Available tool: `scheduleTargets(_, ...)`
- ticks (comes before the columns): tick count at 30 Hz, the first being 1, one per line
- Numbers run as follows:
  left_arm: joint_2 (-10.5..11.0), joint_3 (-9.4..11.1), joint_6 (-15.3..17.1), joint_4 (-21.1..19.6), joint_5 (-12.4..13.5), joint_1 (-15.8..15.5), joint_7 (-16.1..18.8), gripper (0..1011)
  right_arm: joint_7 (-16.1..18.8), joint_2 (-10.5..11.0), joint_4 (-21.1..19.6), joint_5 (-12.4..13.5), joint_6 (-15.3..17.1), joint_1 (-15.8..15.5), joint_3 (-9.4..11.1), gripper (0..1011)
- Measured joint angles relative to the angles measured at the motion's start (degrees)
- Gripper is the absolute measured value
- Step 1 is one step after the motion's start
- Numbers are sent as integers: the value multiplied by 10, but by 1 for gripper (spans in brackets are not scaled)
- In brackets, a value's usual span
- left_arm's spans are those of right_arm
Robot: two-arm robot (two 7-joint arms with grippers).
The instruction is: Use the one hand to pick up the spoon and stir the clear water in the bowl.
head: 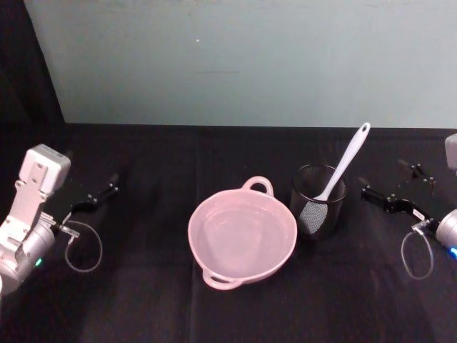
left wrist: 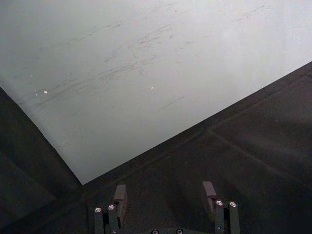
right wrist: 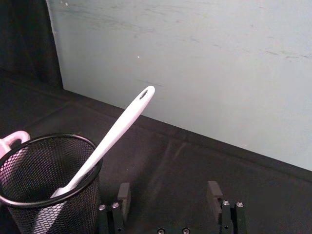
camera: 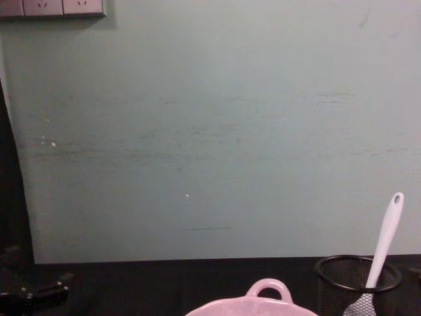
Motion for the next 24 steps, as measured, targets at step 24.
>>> scheduleTargets(24, 0, 0, 0, 0, 0, 0, 0, 1005, 0, 0, 0, 0, 0, 0, 0, 1003)
